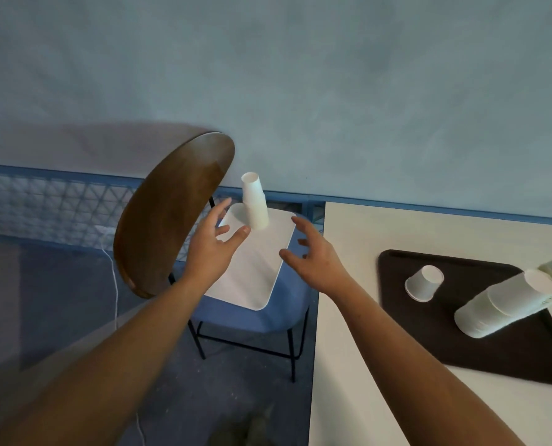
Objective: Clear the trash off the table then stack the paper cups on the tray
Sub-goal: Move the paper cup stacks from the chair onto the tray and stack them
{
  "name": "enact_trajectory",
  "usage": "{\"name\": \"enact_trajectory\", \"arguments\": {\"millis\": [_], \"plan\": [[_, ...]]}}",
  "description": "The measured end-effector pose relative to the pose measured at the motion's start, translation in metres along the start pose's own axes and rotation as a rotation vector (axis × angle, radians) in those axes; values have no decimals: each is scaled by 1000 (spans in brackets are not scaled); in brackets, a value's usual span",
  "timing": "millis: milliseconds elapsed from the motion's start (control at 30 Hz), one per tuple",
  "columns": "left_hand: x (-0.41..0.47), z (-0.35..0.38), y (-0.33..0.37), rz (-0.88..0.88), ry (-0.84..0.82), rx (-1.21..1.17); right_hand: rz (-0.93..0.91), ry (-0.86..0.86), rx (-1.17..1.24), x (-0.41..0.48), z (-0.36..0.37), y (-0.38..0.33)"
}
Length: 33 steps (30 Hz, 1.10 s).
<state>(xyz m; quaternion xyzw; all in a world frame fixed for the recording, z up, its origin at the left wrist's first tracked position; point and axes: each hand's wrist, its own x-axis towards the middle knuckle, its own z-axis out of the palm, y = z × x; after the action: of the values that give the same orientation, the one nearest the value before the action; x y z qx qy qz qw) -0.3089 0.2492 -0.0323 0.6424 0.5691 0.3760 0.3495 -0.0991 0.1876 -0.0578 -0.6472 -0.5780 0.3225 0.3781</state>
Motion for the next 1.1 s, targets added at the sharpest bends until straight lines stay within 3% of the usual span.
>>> {"name": "enact_trajectory", "arguments": {"millis": [600, 900, 1100], "plan": [[268, 49, -62, 83, -274, 274, 269, 56, -84, 137, 52, 34], [292, 94, -92, -18, -287, 235, 383, 57, -107, 121, 58, 72], [250, 90, -109, -81, -235, 97, 368, 59, -120, 133, 62, 56]]}}
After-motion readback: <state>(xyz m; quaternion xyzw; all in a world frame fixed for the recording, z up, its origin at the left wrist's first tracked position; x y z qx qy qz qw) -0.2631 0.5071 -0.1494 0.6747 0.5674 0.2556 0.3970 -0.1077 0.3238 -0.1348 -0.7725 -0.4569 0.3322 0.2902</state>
